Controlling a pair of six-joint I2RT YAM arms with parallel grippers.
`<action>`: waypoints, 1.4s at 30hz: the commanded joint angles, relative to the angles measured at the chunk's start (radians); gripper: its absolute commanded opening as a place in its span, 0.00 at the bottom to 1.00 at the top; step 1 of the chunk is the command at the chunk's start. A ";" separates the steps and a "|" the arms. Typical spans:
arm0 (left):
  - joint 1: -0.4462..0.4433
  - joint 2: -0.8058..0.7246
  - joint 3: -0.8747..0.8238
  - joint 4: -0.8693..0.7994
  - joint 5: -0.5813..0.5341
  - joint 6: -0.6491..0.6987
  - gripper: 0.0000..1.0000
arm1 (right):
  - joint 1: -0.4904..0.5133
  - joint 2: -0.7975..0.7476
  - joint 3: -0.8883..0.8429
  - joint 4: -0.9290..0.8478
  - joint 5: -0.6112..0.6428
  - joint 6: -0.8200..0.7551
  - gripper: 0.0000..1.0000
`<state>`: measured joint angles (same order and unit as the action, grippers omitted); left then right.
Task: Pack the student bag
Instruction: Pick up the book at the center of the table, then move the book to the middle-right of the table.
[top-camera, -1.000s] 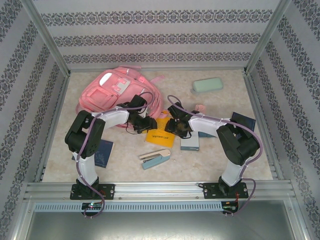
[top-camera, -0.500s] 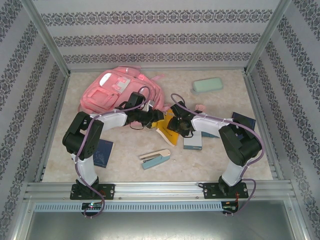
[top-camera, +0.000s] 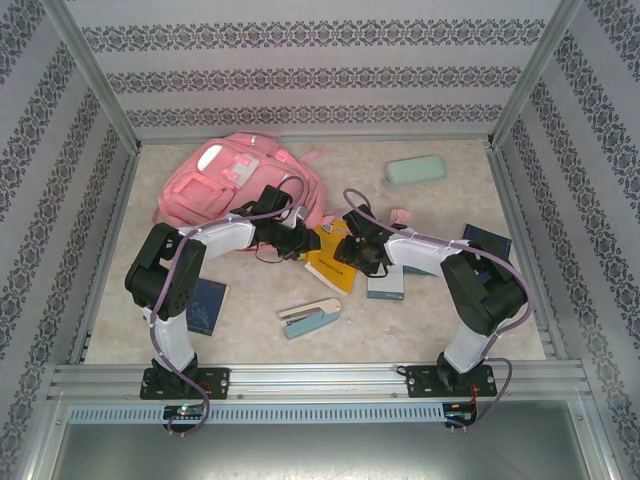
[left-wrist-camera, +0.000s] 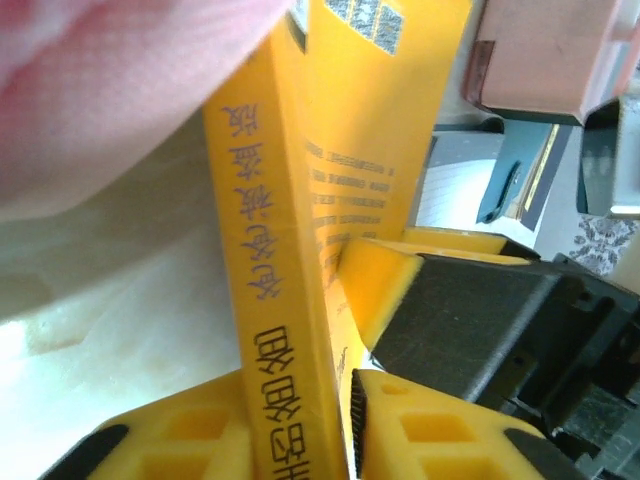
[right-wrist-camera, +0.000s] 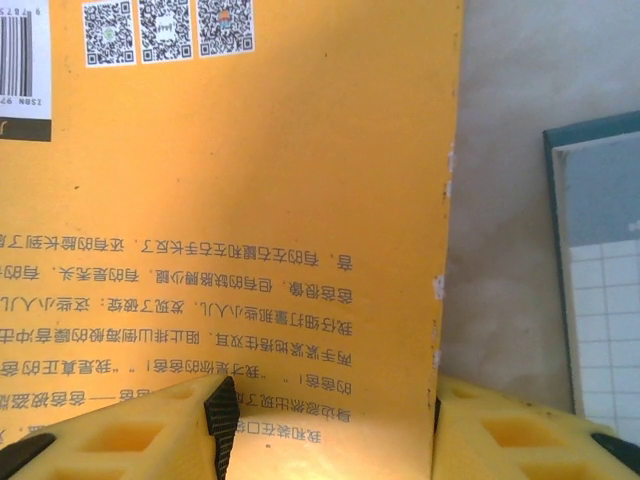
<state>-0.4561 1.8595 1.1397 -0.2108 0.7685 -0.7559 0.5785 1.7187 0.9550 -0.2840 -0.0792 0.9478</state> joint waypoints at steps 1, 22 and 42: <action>-0.022 -0.037 0.048 -0.032 0.045 0.056 0.13 | 0.012 -0.040 -0.002 0.020 -0.032 -0.006 0.51; 0.031 -0.250 0.147 0.159 0.088 -0.086 0.00 | -0.205 -0.394 0.002 0.116 -0.232 -0.070 0.85; 0.045 -0.120 -0.029 0.184 0.087 -0.146 0.00 | -0.170 -0.312 -0.055 0.126 -0.224 -0.026 0.92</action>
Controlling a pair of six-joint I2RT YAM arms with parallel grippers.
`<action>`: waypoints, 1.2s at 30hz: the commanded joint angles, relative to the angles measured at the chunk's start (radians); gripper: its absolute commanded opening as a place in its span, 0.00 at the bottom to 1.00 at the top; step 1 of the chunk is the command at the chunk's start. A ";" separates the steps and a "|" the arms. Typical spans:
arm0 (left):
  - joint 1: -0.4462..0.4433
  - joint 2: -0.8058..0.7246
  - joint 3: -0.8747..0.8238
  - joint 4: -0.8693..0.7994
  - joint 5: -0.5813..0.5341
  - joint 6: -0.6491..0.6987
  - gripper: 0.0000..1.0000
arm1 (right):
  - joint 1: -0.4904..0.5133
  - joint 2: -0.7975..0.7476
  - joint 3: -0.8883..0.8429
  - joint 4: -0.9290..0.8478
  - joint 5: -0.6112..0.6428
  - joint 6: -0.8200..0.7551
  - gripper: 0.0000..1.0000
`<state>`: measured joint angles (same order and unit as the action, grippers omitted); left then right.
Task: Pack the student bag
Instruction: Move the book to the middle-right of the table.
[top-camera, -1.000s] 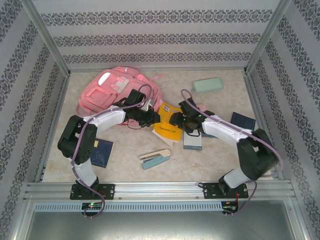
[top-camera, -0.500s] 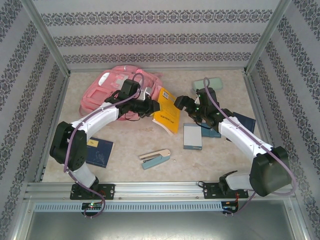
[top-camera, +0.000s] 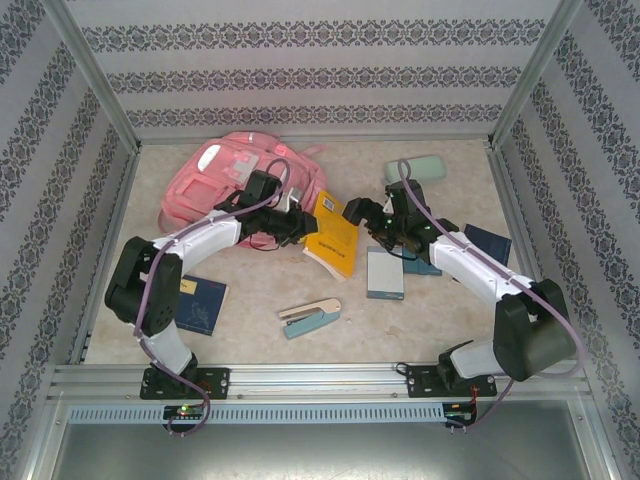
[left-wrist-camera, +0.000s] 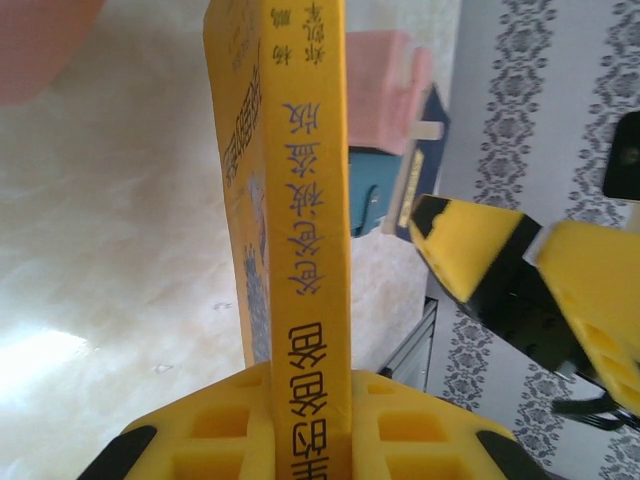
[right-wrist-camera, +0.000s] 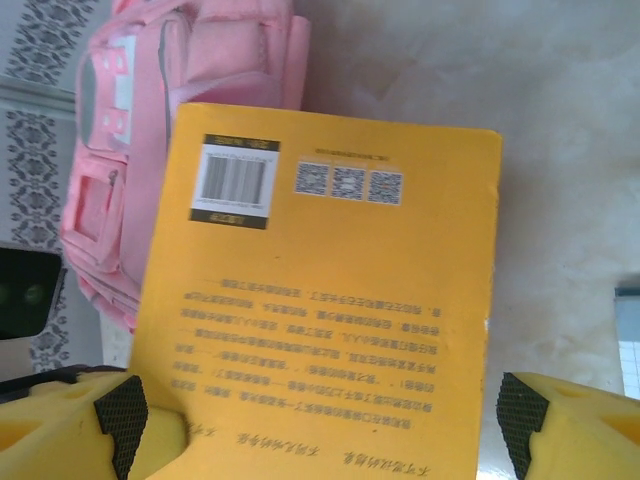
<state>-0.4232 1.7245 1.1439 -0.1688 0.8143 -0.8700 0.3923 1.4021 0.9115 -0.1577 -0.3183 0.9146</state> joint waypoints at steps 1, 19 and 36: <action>0.011 0.021 -0.054 0.182 0.050 -0.066 0.00 | 0.017 0.008 -0.011 -0.002 0.019 0.006 0.92; -0.115 -0.020 -0.063 0.122 -0.022 -0.027 0.00 | 0.020 0.012 -0.019 -0.001 0.040 0.000 0.92; 0.049 -0.192 0.014 0.230 -0.002 -0.091 0.00 | 0.010 -0.016 0.011 0.071 -0.056 0.026 0.94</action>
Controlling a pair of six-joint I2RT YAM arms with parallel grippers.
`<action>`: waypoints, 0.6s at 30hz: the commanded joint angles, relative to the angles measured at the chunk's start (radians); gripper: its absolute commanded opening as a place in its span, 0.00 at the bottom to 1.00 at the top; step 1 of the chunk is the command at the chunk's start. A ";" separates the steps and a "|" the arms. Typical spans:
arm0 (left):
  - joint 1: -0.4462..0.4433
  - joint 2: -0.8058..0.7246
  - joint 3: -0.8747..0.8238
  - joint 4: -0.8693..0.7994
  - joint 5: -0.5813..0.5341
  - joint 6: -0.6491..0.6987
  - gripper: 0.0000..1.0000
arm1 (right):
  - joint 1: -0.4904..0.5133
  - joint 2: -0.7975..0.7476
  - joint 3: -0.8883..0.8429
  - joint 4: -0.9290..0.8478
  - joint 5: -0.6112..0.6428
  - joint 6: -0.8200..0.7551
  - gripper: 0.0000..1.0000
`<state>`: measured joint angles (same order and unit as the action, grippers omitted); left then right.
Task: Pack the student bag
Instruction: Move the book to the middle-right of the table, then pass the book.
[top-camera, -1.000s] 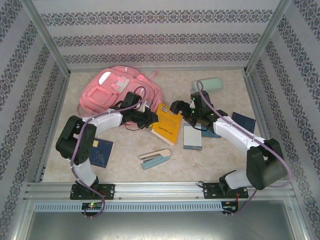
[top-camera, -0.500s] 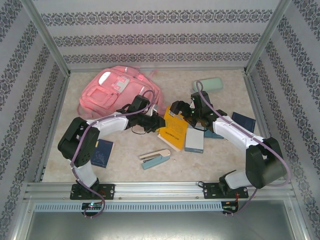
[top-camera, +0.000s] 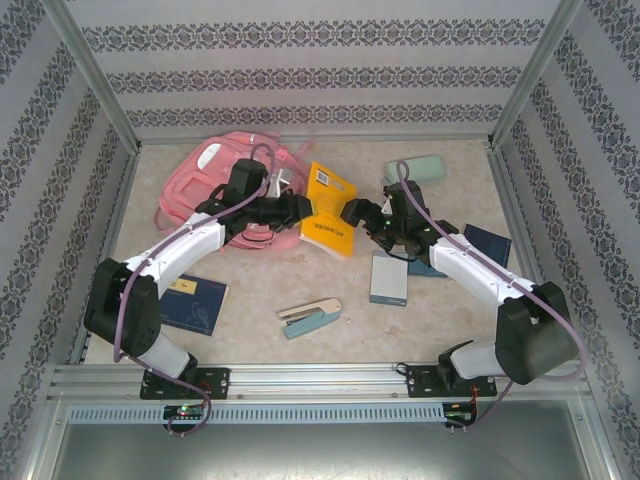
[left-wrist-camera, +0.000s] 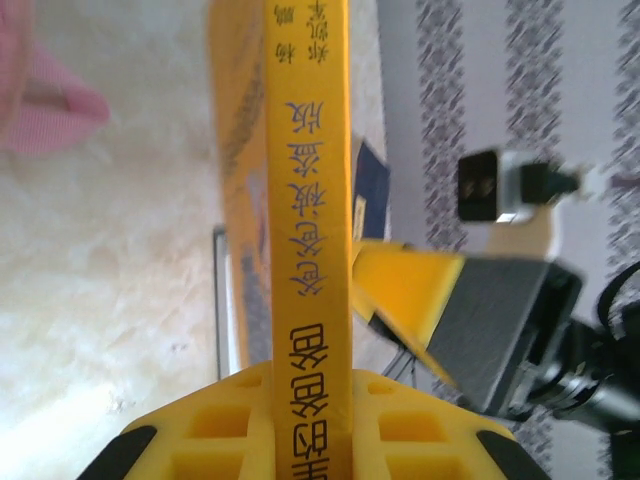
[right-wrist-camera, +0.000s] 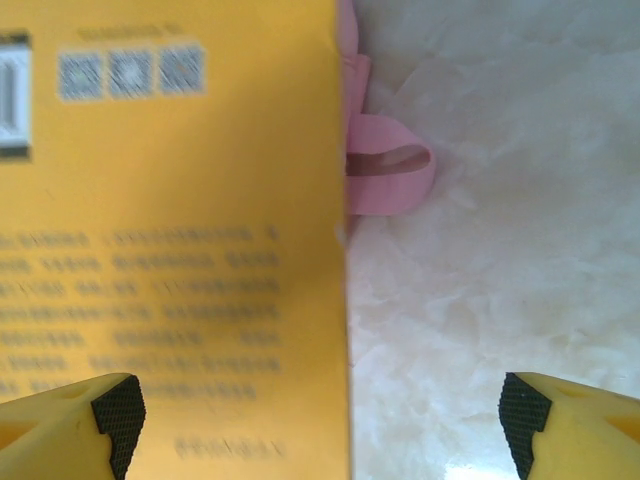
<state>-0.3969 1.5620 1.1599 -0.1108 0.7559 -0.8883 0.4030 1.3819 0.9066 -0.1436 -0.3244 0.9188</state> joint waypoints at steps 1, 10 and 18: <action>0.031 -0.032 -0.006 0.192 0.060 -0.085 0.00 | -0.001 0.007 0.009 0.086 -0.067 0.036 0.94; 0.066 -0.043 -0.079 0.447 0.128 -0.252 0.00 | -0.027 0.085 -0.041 0.408 -0.253 0.221 0.98; 0.066 -0.041 -0.084 0.503 0.179 -0.285 0.00 | -0.049 0.191 -0.025 0.635 -0.382 0.355 0.98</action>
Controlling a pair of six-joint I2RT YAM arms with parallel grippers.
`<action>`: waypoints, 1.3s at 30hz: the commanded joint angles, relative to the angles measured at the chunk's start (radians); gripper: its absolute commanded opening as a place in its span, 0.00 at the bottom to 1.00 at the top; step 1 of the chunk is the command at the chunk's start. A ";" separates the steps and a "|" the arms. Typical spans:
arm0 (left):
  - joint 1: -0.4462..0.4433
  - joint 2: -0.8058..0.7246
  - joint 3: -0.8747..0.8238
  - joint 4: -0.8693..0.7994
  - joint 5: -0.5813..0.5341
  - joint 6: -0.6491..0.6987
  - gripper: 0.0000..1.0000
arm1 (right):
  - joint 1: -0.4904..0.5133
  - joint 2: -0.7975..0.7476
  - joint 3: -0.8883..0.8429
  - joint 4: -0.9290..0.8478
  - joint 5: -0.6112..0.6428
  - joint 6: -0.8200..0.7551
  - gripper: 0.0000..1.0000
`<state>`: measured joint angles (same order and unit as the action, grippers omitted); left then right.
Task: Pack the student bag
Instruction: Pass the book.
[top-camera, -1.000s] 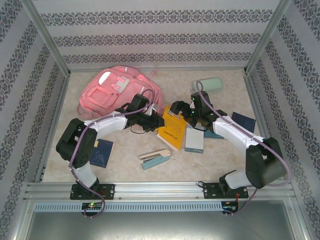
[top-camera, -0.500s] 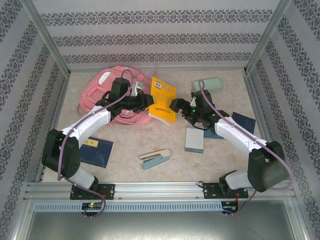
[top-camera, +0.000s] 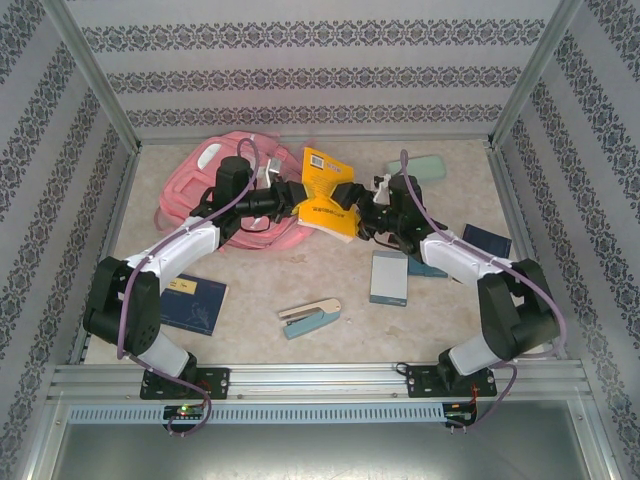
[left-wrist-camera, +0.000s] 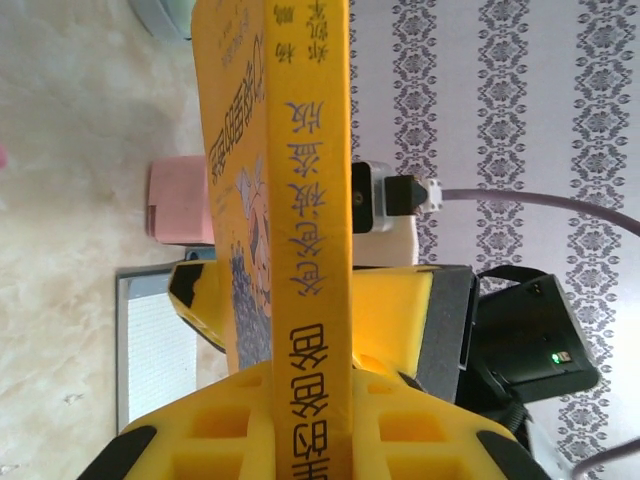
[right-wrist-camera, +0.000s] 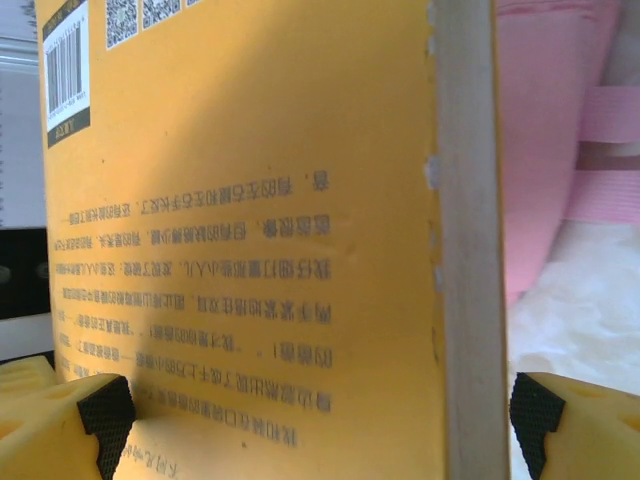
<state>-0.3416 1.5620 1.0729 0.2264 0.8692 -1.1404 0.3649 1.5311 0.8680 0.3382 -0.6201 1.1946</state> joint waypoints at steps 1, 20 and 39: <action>0.011 -0.038 -0.001 0.185 0.069 -0.044 0.00 | -0.013 0.056 0.014 0.187 -0.098 0.104 0.98; 0.014 0.041 0.140 -0.354 0.048 0.323 0.05 | -0.079 0.031 -0.033 0.244 -0.115 0.138 0.00; -0.036 0.324 0.521 -0.945 -0.728 0.936 0.44 | -0.114 -0.149 -0.108 -0.037 0.097 -0.050 0.00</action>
<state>-0.3454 1.8332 1.5360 -0.6285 0.2920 -0.3359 0.2634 1.4281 0.7673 0.2829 -0.5545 1.1831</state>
